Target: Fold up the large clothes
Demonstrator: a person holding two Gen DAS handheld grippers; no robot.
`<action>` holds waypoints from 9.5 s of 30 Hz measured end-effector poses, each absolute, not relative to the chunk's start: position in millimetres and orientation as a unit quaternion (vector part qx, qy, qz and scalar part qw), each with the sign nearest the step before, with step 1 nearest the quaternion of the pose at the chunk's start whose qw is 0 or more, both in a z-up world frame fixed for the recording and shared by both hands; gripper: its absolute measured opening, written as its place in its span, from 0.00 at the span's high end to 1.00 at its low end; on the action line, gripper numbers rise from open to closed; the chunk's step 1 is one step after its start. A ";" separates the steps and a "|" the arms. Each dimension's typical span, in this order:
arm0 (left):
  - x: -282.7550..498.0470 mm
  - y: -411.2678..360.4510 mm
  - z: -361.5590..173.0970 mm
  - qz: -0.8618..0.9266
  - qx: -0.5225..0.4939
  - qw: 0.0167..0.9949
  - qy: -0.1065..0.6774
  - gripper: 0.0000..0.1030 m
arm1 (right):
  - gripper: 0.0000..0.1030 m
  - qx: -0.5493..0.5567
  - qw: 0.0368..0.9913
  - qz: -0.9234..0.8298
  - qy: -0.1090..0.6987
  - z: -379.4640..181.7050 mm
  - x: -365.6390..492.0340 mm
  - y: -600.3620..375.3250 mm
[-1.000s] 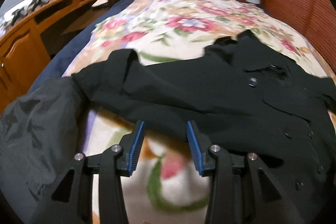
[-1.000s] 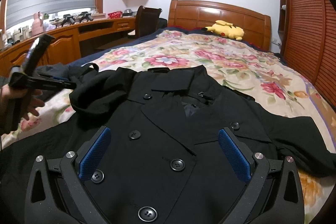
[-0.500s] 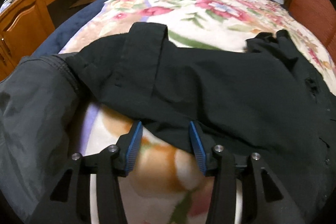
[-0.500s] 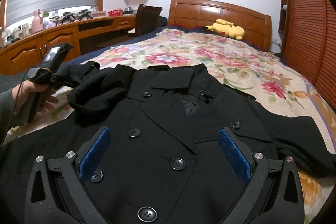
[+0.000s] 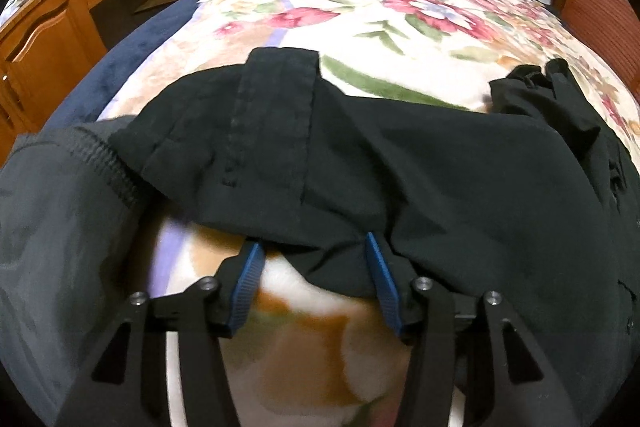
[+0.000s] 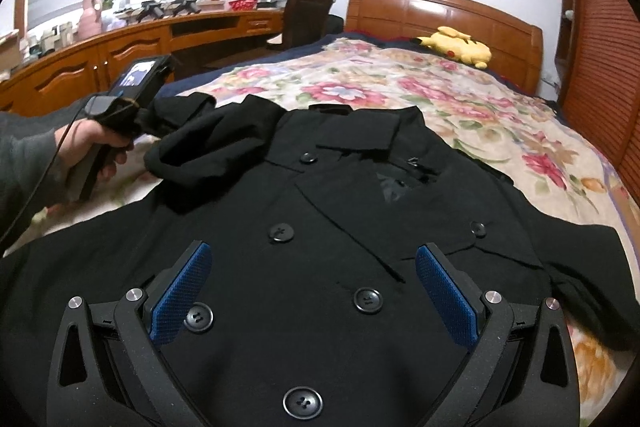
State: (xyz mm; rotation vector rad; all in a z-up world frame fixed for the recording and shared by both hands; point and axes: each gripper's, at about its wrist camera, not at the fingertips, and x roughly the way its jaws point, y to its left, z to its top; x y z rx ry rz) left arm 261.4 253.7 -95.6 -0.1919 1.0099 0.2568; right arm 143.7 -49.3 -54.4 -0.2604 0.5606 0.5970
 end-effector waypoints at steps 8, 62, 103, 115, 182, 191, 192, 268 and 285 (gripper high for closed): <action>252.9 227.0 -85.2 0.098 -0.037 0.875 0.472 1.00 | 0.00 -0.130 0.910 0.288 0.270 -52.9 141.6 -46.7; 65.5 37.6 -2.7 -0.041 0.013 0.958 0.285 0.74 | 0.00 -0.130 0.926 0.225 0.273 -37.1 127.4 -107.9; 48.5 100.9 -8.3 0.034 -0.015 0.965 0.258 0.62 | 0.92 -0.185 0.888 0.304 0.291 -59.0 164.3 2.8; 45.1 88.5 -7.3 0.018 -0.015 0.967 0.254 0.61 | 0.94 -0.110 0.924 0.262 0.257 -30.8 158.4 -50.7; 61.4 -46.9 1.1 -0.115 -0.001 0.964 0.240 0.51 | 0.49 -0.097 0.955 0.086 0.269 -21.9 66.8 -224.3; 61.6 -70.5 2.0 -0.144 0.000 0.960 0.241 0.50 | 0.49 -0.119 0.948 0.068 0.287 -15.1 42.5 -239.9; 61.9 -71.9 1.8 -0.146 0.000 0.959 0.243 0.50 | 0.49 -0.119 0.948 0.066 0.287 -13.8 41.0 -243.0; 51.0 -62.1 -8.7 -0.138 0.013 0.956 0.258 0.50 | 0.96 -0.118 0.952 -0.166 0.231 132.7 151.1 -446.9; 36.1 -9.9 -1.7 -0.110 -0.002 0.962 0.250 0.50 | 0.97 -0.165 0.962 -0.121 0.178 191.5 119.5 -344.5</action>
